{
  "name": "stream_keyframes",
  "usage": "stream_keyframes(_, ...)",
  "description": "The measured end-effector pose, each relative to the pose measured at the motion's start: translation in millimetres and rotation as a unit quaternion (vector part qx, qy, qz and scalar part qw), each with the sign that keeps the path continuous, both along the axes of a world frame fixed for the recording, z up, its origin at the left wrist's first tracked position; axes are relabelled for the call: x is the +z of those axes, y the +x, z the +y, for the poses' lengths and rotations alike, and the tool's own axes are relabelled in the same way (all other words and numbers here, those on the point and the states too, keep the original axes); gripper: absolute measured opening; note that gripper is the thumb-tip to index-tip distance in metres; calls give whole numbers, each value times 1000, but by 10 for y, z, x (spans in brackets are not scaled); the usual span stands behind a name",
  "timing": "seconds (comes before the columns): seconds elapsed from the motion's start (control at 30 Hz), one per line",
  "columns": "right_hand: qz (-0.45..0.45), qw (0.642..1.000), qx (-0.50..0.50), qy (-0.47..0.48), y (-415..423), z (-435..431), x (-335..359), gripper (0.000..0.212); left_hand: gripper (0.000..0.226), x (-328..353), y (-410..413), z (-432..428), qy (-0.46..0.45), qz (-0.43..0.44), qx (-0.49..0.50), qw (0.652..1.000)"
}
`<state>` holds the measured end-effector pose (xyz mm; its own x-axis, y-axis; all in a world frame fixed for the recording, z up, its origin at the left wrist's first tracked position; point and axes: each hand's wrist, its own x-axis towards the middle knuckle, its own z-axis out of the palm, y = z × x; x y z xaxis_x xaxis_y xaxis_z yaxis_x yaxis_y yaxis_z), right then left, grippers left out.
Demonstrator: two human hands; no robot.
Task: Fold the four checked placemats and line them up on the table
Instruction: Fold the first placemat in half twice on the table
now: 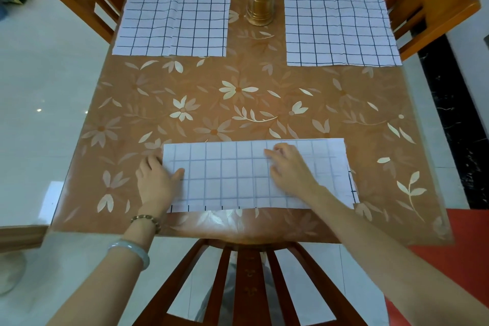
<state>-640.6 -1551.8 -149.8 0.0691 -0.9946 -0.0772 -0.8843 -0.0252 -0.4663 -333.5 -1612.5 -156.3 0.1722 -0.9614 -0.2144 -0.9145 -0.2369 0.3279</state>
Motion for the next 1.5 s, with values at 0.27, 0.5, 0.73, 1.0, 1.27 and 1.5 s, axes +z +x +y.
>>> stream_keyframes(0.27,34,997,20,73,232,52,-86,60,54,113,-93,-45,46,69,67,994)
stream_keyframes(0.5,44,990,23,130,241,-50,-44,78,32,223,-4,-152,92,130,79,984)
stream_keyframes(0.73,51,989,29,138,658,-210,-23,92,24,726,239,-375,25,137,28,990)
stream_keyframes(1.0,38,988,39,142,986,-353,-55,101,27,1160,362,-378,-28,102,-11,994)
stream_keyframes(1.27,-249,948,-101,169,812,-283,-22,73,29,1570,-449,79,-32,166,-137,976)
stream_keyframes(1.5,-531,756,-368,104,-118,109,365,25,15,1324,-1613,438,24,261,-207,943)
